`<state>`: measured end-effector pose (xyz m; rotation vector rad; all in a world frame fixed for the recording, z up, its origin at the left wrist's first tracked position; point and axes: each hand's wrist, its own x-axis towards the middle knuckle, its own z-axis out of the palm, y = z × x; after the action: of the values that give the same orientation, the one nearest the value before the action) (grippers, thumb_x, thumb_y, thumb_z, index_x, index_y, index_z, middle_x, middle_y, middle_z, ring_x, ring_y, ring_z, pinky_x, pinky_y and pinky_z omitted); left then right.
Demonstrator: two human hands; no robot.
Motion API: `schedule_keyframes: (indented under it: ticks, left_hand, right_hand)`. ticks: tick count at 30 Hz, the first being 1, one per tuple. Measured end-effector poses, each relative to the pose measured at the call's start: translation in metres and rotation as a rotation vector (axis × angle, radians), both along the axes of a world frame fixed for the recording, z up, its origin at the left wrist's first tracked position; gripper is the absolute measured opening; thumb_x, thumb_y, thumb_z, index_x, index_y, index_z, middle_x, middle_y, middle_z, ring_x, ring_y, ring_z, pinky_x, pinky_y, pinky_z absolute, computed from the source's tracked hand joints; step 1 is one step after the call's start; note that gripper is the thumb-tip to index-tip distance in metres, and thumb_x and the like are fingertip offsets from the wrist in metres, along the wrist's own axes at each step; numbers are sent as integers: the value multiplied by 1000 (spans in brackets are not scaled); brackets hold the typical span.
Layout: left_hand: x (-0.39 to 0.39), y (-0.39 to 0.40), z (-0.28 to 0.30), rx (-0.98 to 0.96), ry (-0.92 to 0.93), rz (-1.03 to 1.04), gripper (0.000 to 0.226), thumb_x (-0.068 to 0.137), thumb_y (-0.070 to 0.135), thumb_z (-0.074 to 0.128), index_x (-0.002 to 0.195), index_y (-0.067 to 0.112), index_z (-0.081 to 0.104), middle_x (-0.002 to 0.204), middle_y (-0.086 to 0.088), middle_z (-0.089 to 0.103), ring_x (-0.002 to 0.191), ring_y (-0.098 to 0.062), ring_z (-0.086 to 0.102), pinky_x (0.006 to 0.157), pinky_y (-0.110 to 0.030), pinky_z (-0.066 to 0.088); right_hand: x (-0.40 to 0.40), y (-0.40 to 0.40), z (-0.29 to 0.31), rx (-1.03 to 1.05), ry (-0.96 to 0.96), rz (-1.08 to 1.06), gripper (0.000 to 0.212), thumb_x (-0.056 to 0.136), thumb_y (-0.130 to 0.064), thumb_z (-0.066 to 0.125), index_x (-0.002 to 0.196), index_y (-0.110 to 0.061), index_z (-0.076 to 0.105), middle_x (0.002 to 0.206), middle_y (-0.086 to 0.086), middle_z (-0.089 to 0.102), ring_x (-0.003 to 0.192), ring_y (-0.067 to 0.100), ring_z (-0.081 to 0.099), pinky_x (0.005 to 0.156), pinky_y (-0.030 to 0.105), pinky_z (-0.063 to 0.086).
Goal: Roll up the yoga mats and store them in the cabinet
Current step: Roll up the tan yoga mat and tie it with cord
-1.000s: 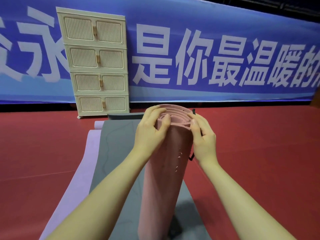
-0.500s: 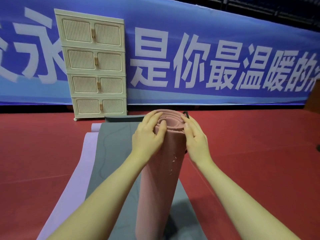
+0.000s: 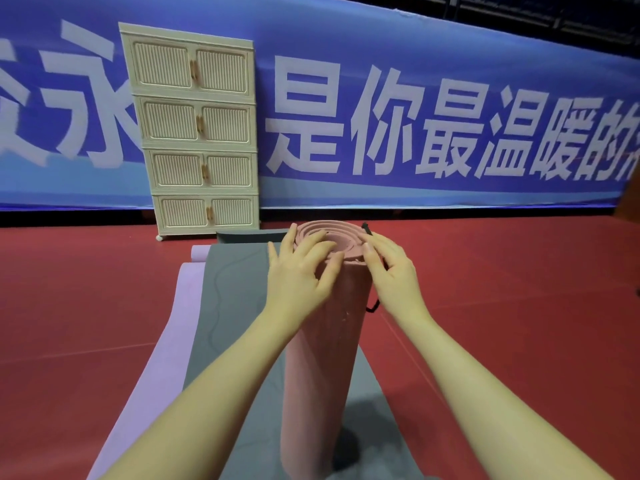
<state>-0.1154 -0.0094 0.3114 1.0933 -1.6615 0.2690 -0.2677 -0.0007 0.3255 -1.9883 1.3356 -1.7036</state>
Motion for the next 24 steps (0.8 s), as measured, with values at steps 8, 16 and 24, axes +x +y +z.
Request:
schedule_keyframes:
  ticks: [8, 16, 24]
  left_hand:
    - [7, 16, 10, 212, -13, 92, 40, 92, 47, 41, 100, 20, 69, 115, 8, 63, 125, -41, 42, 103, -69, 24]
    - [2, 22, 11, 182, 42, 66, 53, 88, 52, 31, 96, 17, 70, 103, 2, 65, 99, -38, 54, 84, -40, 45]
    - [8, 52, 10, 107, -105, -86, 58, 83, 67, 36, 110, 28, 69, 114, 17, 64, 95, -20, 47, 81, -34, 34]
  right_hand:
    - [-16, 30, 7, -83, -198, -197, 20, 95, -10, 50, 109, -22, 58, 88, -7, 68, 77, 18, 62, 79, 43, 51]
    - [-33, 58, 11, 26, -98, 53, 20, 84, -3, 65, 80, -22, 68, 82, -4, 66, 74, -1, 55, 72, 13, 41]
    - [-5, 43, 27, -10, -76, 140, 23, 78, -30, 71, 79, -53, 69, 101, -10, 51, 105, 19, 53, 98, 51, 38]
